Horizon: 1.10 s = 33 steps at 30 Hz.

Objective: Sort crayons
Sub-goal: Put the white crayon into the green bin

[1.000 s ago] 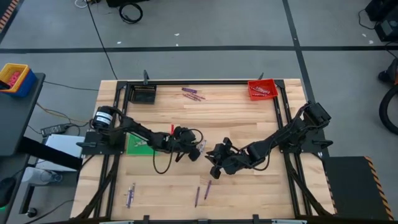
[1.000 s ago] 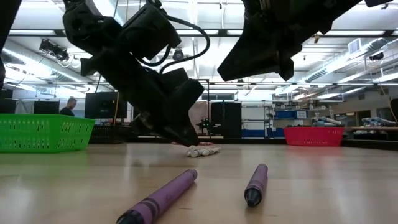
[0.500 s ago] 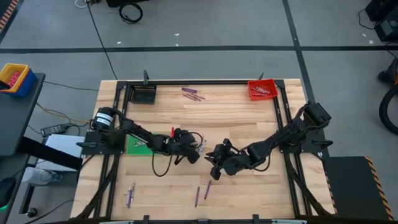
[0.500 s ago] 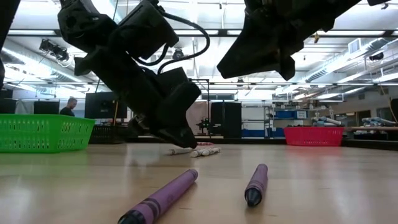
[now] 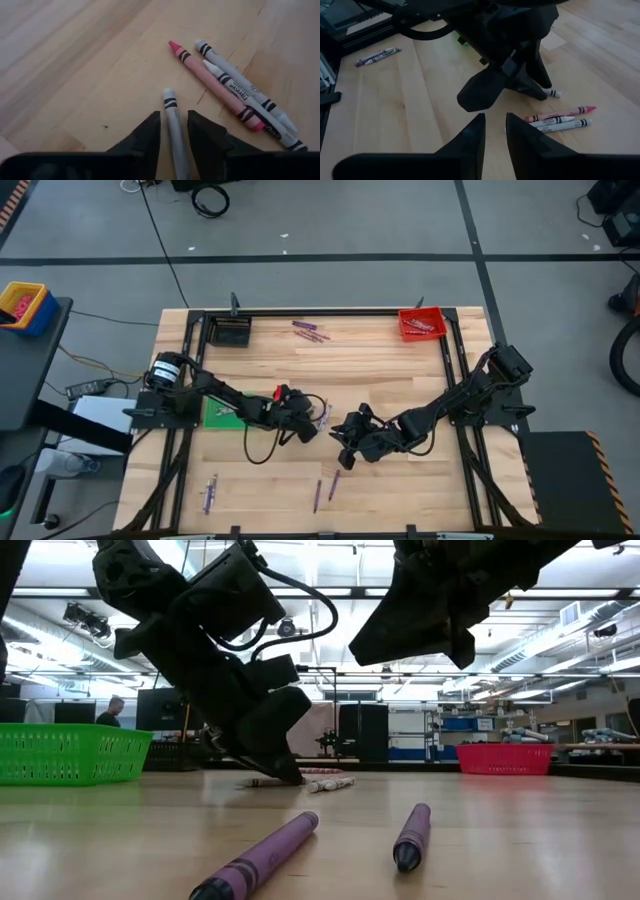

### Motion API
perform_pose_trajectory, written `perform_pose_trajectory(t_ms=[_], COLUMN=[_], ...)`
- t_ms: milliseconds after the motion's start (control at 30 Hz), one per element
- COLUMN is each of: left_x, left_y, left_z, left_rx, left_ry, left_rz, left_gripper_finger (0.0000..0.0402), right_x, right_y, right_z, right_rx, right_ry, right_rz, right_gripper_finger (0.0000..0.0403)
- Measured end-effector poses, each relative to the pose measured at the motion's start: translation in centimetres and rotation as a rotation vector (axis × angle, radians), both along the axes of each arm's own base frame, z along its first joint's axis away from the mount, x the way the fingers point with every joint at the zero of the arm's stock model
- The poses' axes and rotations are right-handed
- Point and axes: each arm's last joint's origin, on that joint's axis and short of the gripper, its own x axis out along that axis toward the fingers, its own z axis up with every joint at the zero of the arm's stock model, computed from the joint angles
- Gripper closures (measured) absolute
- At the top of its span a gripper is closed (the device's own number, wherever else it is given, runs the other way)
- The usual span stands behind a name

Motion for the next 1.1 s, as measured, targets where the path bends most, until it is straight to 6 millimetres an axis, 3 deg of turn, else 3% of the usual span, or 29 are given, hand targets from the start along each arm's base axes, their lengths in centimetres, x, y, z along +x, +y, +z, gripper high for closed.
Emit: perform_pose_trajectory(t_ms=[233, 533, 633, 700, 833, 933, 1100], left_x=[-0.1, -0.4, -1.0, -1.6, -4.4, -7.8, -14.6], left_y=[0.1, 0.2, 0.1, 0.1, -0.1, -0.3, -0.1], left_z=[-0.1, 0.4, 2.1, 4.3, 8.7, 11.6, 13.6], left_rx=[0.021, 0.032, 0.029, 0.023, 0.014, 0.003, -0.029], left_ry=[0.008, 0.03, 0.033, 0.002, 0.009, 0.047, 0.295], left_rz=[0.007, -0.026, -0.056, -0.062, -0.068, -0.071, -0.075], left_gripper_finger=[0.038, 0.0358, 0.0361, 0.0367, 0.0369, 0.0368, 0.0368], right_x=[-0.2, -0.6, -0.6, -0.7, -0.7, -0.7, -0.7], right_y=[0.4, 1.3, 1.5, 1.5, 1.7, 1.8, 1.9], right_z=[0.0, 0.0, 0.0, 0.0, 0.0, -0.1, -0.1], right_rx=[0.0, 0.001, 0.002, 0.003, 0.034, 0.054, 0.07], right_ry=[0.0, -0.003, -0.004, -0.003, 0.013, 0.024, 0.03], right_rz=[0.014, 0.041, 0.048, 0.054, 0.098, 0.127, 0.148], right_gripper_finger=[0.0321, 0.0321, 0.0321, 0.0321, 0.0321, 0.0321, 0.0321])
